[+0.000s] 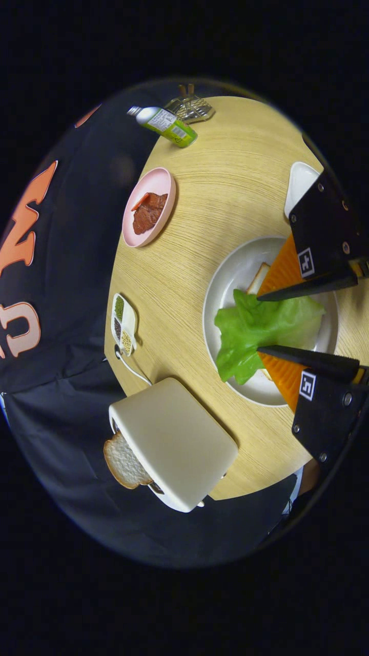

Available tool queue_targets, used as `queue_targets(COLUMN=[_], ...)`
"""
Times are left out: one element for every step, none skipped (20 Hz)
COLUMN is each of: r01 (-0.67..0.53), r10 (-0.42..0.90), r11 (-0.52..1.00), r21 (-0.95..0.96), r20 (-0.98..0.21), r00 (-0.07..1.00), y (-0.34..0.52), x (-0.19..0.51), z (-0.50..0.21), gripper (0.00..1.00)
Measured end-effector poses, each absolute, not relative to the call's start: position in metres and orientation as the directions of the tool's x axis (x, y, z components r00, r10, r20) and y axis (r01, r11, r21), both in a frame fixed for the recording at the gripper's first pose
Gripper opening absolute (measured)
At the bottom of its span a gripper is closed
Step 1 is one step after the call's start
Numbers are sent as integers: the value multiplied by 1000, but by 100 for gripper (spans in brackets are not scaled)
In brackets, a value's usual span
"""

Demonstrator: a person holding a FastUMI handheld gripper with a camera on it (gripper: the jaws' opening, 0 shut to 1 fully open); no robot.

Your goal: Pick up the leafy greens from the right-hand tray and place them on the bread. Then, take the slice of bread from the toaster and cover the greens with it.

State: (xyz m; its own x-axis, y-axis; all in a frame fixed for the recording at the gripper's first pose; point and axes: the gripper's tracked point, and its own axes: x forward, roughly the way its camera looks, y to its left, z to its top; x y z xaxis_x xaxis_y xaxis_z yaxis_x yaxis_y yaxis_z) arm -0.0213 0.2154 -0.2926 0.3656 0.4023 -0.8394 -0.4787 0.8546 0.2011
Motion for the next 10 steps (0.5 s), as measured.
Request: queue_targets(r01=[-475,-472,-470,-469,-469,-471,-471,-471,-473,-479], r10=[402,402,402,403,407,413,418,420,420,419], r11=[857,859,860,861,861,859,859,858,858,856], r21=[199,198,197,196,197,199,202,203,202,196], r20=[-836,-832,-829,-825,-819,-813,-808,-806,-806,-806], r00=[374,382,389,396,403,410,416,417,417,418], y=[217,218,221,224,228,232,237,243,249,254], x=[-18,-16,-13,-10,-7,-5,-2,-1,0,0], z=[-288,-283,-278,-273,-265,-255,-246,-238,-230,-221], gripper=[56,59,61,62,64,64,67,70,75,77])
